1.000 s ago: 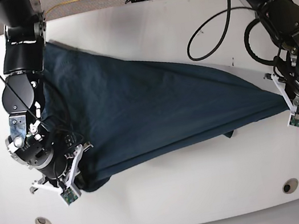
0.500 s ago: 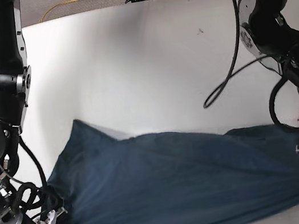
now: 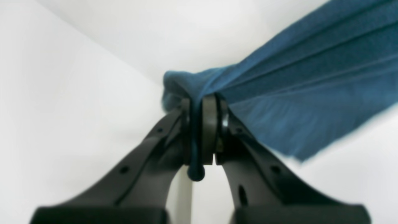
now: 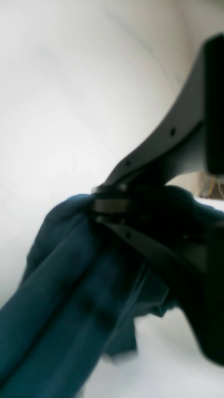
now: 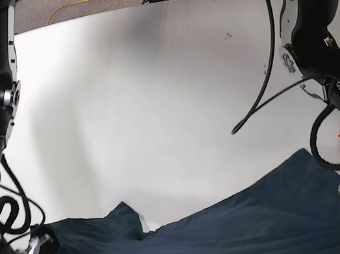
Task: Fold the T-shirt properly
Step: 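Lay the shirt flat, pulling both grippers back along the table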
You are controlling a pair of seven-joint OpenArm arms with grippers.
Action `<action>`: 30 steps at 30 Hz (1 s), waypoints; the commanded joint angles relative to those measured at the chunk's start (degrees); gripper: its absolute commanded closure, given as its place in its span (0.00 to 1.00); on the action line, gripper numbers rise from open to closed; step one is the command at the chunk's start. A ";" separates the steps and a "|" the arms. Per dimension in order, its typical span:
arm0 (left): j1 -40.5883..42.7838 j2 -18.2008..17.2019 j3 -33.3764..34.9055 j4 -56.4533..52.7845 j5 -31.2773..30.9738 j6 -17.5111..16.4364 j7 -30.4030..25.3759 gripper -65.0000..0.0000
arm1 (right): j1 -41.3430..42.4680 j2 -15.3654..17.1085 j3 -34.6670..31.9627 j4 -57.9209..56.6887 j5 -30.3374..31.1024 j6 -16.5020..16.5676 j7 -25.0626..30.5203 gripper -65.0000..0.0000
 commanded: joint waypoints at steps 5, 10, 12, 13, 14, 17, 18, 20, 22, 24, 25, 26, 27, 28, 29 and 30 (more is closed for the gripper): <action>11.52 -2.69 -2.61 1.59 1.56 0.10 0.06 1.00 | -13.36 -3.29 9.04 3.09 -1.41 -0.51 0.23 1.00; 23.74 -2.77 -4.45 1.59 1.48 0.10 0.06 1.00 | -25.14 -7.68 15.20 2.83 -1.50 -0.51 3.22 1.00; 28.84 -2.77 -4.63 1.59 1.48 0.10 0.06 1.00 | -29.10 -9.09 16.60 2.83 -1.50 -0.51 3.75 1.00; 31.12 -2.69 -4.63 1.59 1.48 0.10 0.06 1.00 | -30.68 -9.62 17.04 2.74 -1.50 -0.51 3.83 1.00; 33.58 -2.51 -4.63 1.59 1.48 0.10 0.06 1.00 | -32.26 -10.23 17.57 2.74 -1.50 -0.51 4.01 1.00; 39.83 -2.25 -4.63 1.59 1.39 0.10 0.06 1.00 | -36.75 -12.16 18.01 2.65 -1.58 -0.51 6.03 1.00; 41.41 -1.98 -4.63 1.50 1.39 0.10 0.06 1.00 | -38.24 -12.52 18.19 2.65 -1.76 -0.51 6.82 1.00; 45.28 -0.40 -4.72 1.50 1.56 0.10 -0.43 1.00 | -41.58 -13.31 18.89 2.04 -1.76 -0.51 8.32 1.00; 48.79 0.04 -4.72 1.50 1.83 0.10 -1.30 1.00 | -44.04 -13.66 19.15 1.33 -1.58 -0.51 9.11 1.00; 51.25 0.04 -4.72 1.24 1.83 0.10 -1.39 1.00 | -46.24 -13.84 19.50 1.07 -1.67 -0.51 9.46 1.00; 52.57 0.04 -4.81 0.97 1.83 0.10 -1.48 1.00 | -47.65 -13.92 20.47 1.07 -1.50 -0.51 9.46 1.00; 53.54 0.04 -4.81 0.80 1.83 0.10 -1.48 1.00 | -48.61 -14.10 21.18 0.98 -1.50 -0.51 9.46 1.00; 54.51 0.04 -4.81 0.80 1.83 0.10 -1.57 1.00 | -49.49 -14.71 21.53 0.98 -1.50 -0.51 9.46 1.00; 55.30 0.04 -4.81 0.80 1.83 0.10 -1.57 1.00 | -50.28 -15.24 21.79 0.72 -1.50 -0.51 9.46 1.00; 56.26 0.13 -4.81 0.97 1.83 0.10 -1.92 1.00 | -51.16 -15.51 21.97 0.72 -1.50 -0.51 9.46 1.00; 56.97 0.13 -4.81 0.97 1.83 0.10 -2.36 1.00 | -51.78 -15.68 21.97 0.63 -1.50 -0.51 9.46 1.00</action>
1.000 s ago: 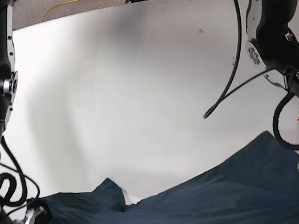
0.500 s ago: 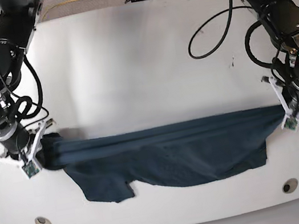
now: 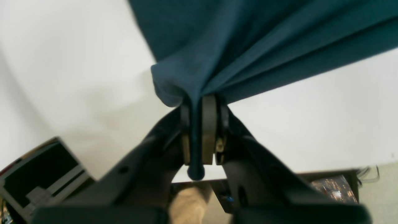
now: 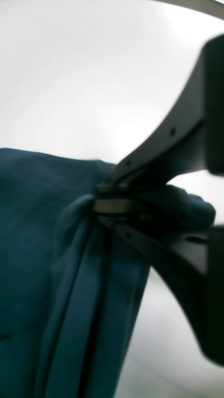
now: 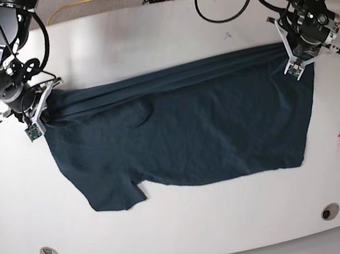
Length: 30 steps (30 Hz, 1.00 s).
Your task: Fold the T-shirt properly
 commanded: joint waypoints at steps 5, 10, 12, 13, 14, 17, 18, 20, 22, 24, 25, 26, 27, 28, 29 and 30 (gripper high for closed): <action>0.93 -0.88 -0.41 0.95 2.61 0.12 -2.92 1.00 | -3.36 0.43 0.50 0.36 -1.35 -0.75 0.87 1.00; -1.00 -1.05 -0.24 0.69 2.70 0.12 -2.84 1.00 | -7.05 0.43 0.50 0.45 -1.17 -0.75 0.87 1.00; -1.18 -1.93 0.03 0.60 2.70 0.12 -2.84 1.00 | -8.46 0.34 0.50 0.45 -1.08 -0.75 1.04 1.00; -1.18 -2.20 0.12 0.51 2.70 0.12 -2.84 1.00 | -8.72 0.25 0.50 0.45 -1.08 -0.75 1.04 1.00; -1.18 -2.46 0.64 0.51 2.70 0.12 -2.84 1.00 | -8.90 0.16 0.50 0.63 -0.99 -0.75 1.04 1.00; -0.83 -2.99 1.96 0.51 2.70 0.12 -2.84 1.00 | -10.22 0.08 0.50 0.54 -0.99 -0.75 1.04 0.95; -0.74 -3.43 2.05 0.51 2.70 0.12 -2.84 1.00 | -10.92 0.08 0.50 0.54 -0.99 -0.75 1.04 0.92; -0.12 -3.69 1.96 0.42 2.70 0.12 -2.84 1.00 | -11.63 0.08 0.50 0.54 -0.99 -0.75 1.04 0.83; 0.75 -3.69 2.05 0.42 2.70 0.12 -2.84 1.00 | -11.89 0.08 0.50 0.54 -0.99 -0.75 1.04 0.70; 1.11 -3.69 2.05 0.42 2.70 0.12 -2.84 0.92 | -12.15 -0.01 0.50 0.54 -0.99 -0.75 1.04 0.54; 1.28 -3.69 2.05 0.42 2.70 0.12 -2.84 0.87 | -12.24 -0.01 0.50 0.63 -0.99 -0.75 1.04 0.50; 1.28 -3.69 2.05 0.42 2.70 0.12 -2.84 0.81 | -12.42 -0.19 0.50 0.63 -0.99 -0.75 1.04 0.46; 1.28 -3.69 2.05 0.42 2.70 0.12 -2.84 0.71 | -12.77 -0.54 0.59 0.72 -0.99 -0.75 1.04 0.40; 1.28 -3.69 1.96 0.42 2.70 0.12 -2.84 0.62 | -12.94 -0.80 0.59 0.72 -0.99 -0.75 1.04 0.37; 1.28 -3.69 1.96 0.42 2.70 0.12 -2.84 0.54 | -12.94 -0.89 0.77 0.80 -0.99 -0.75 1.04 0.35; 1.19 -3.69 2.05 0.42 2.70 0.12 -2.84 0.41 | -12.94 -0.98 1.47 0.80 -0.99 -0.75 1.04 0.34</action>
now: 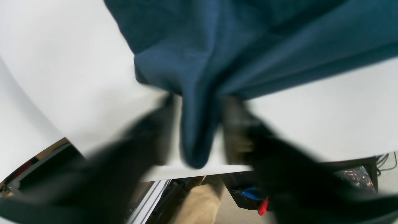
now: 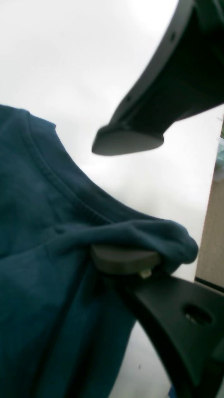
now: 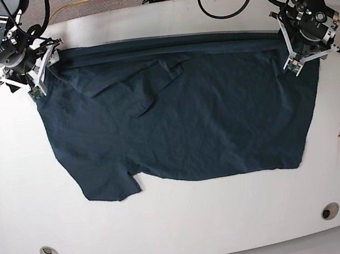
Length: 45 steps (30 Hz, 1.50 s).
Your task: Fold the T-shirt properly
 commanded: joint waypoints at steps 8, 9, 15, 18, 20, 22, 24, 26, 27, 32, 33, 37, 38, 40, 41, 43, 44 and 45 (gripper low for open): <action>-3.98 -0.50 -0.62 1.58 -0.96 0.12 3.85 0.18 | -0.53 -0.09 7.65 2.58 9.07 -0.47 0.10 0.35; -4.60 -0.50 -0.71 1.58 -1.84 0.12 4.55 0.18 | -0.53 0.00 8.26 2.67 10.47 -0.47 -0.16 0.35; -6.36 -0.67 -6.16 1.41 -13.97 0.12 5.92 0.18 | -2.11 0.09 12.13 2.67 21.11 -0.47 -3.68 0.35; -6.09 -0.76 -7.12 1.41 -20.83 0.12 5.92 0.18 | -2.29 0.09 11.96 2.67 21.46 -0.47 -3.68 0.35; -4.86 -2.08 -8.18 1.41 -25.92 0.12 5.92 0.18 | -2.38 0.00 11.96 2.58 21.46 -0.47 -3.77 0.35; -4.60 -2.87 -10.64 1.32 -28.74 0.12 5.92 0.18 | -3.08 -0.17 12.04 2.58 21.46 -0.47 -3.77 0.35; -6.09 -2.26 -14.33 1.23 -28.91 0.12 5.92 0.18 | -3.43 -0.26 11.96 2.58 21.73 -0.47 -3.77 0.35; -8.11 -0.59 -15.30 1.23 -28.30 0.12 5.92 0.18 | -3.43 -0.35 11.96 2.58 21.81 -0.47 -3.77 0.35; -8.99 -0.06 -15.65 1.32 -28.12 0.12 5.92 0.18 | -3.61 -0.35 11.96 2.58 21.81 -0.47 -3.77 0.35; -12.86 0.12 -18.64 1.41 -28.03 0.12 3.50 0.18 | -3.87 -0.44 12.04 2.58 21.73 -0.47 -3.77 0.35; -14.18 0.03 -18.73 1.32 -28.03 0.12 2.36 0.18 | -3.61 -0.44 11.96 2.58 21.73 -0.47 -3.77 0.35; -15.06 -2.43 -17.50 1.41 -27.33 0.12 -1.16 0.17 | -3.61 -0.44 11.96 2.76 21.90 -0.47 -3.77 0.35; -15.06 -3.31 -17.41 1.41 -27.33 0.12 -1.42 0.17 | -3.79 -0.44 11.96 2.76 21.90 -0.47 -3.77 0.35; -15.06 -5.42 -17.50 1.14 -27.24 0.12 -1.34 0.17 | -3.70 -0.44 12.04 2.58 21.73 -0.47 -3.77 0.35; -14.97 -5.86 -17.23 0.79 -27.24 0.12 -1.25 0.17 | -3.43 -0.44 12.04 2.58 21.55 -0.47 -3.77 0.35; -13.74 -6.30 -15.30 0.35 -27.33 0.12 -0.63 0.17 | -2.82 -0.44 11.96 2.67 21.73 -0.47 -3.77 0.35; -12.95 -6.83 -14.33 0.44 -27.33 0.12 -0.11 0.17 | -2.73 -0.44 11.96 2.76 21.81 -0.47 -3.77 0.35; -11.63 -8.06 -13.54 0.71 -27.33 0.12 0.60 0.17 | -2.82 -0.44 11.96 2.76 21.81 -0.47 -3.77 0.35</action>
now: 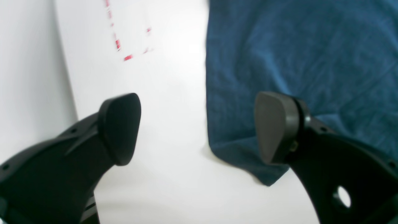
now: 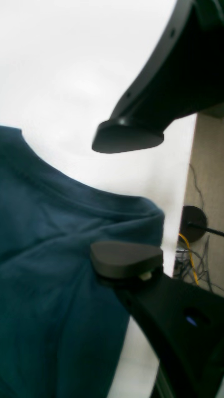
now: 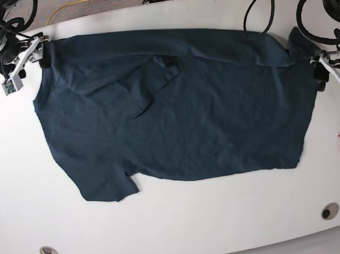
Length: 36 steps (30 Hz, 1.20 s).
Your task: Fold the T-shirt properly
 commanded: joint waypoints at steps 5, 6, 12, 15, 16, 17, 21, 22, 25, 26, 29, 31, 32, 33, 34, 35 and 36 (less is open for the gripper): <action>7.68 -3.74 4.14 0.35 -0.64 -0.08 1.28 0.17 | 0.73 0.57 0.17 0.92 0.92 0.08 1.44 0.35; 8.48 -3.74 4.22 0.35 -0.64 -0.08 0.93 0.17 | 0.99 0.57 0.17 0.92 0.92 0.08 1.44 0.35; 14.45 -3.83 5.45 -0.70 0.32 -0.08 -4.35 0.17 | 1.34 0.48 0.53 0.83 0.92 0.08 1.61 0.35; 14.81 -3.83 10.55 -2.20 3.58 -0.08 -6.46 0.17 | 1.78 0.48 0.17 0.83 0.92 0.08 1.61 0.35; 14.98 -3.83 11.52 -2.28 4.54 -0.08 -7.16 0.18 | 1.78 0.48 0.17 0.83 0.92 0.08 1.61 0.35; 15.25 -3.74 13.10 -2.55 6.13 -0.08 -8.39 0.18 | 1.78 0.48 0.26 0.83 0.92 0.08 1.61 0.35; 16.39 -3.39 14.95 -4.39 10.52 -0.08 -11.82 0.18 | 2.04 0.48 0.26 0.83 0.92 0.08 1.70 0.35; 16.30 -3.22 15.04 -5.27 11.40 -0.08 -12.44 0.18 | 2.48 0.48 0.26 0.83 0.92 0.08 1.70 0.35; 16.30 -2.42 15.12 -7.38 13.95 -0.08 -13.14 0.18 | 2.66 0.48 0.61 0.83 0.92 0.08 1.70 0.35; 16.30 -2.42 15.04 -7.65 14.57 -0.08 -13.14 0.18 | 2.48 0.48 0.61 0.83 0.92 0.08 1.70 0.35; 16.30 -2.60 14.86 -8.09 15.45 -0.08 -13.14 0.18 | 2.48 0.57 0.61 0.83 0.83 0.08 1.70 0.35; 16.30 -2.69 14.86 -8.00 15.71 -0.08 -13.23 0.18 | 2.84 0.66 0.53 0.83 0.83 0.08 1.70 0.35; 16.30 -2.69 14.86 -8.00 15.80 -0.08 -13.23 0.18 | 2.84 0.66 0.35 0.83 0.83 0.08 1.70 0.35; 16.30 -2.69 14.86 -7.91 15.80 -0.08 -13.23 0.18 | 2.84 0.66 0.26 0.83 0.83 0.08 1.70 0.35; 16.30 -2.69 14.77 -7.82 15.80 -0.08 -13.23 0.18 | 2.75 0.57 0.26 0.83 0.83 0.08 1.70 0.35; 16.39 -2.69 14.77 -7.73 15.80 -0.08 -13.23 0.18 | 2.66 0.57 0.26 0.83 0.83 0.08 1.70 0.35; 16.39 -2.69 14.77 -7.73 15.89 -0.08 -13.23 0.18 | 2.57 0.57 0.26 0.75 0.83 0.08 1.70 0.35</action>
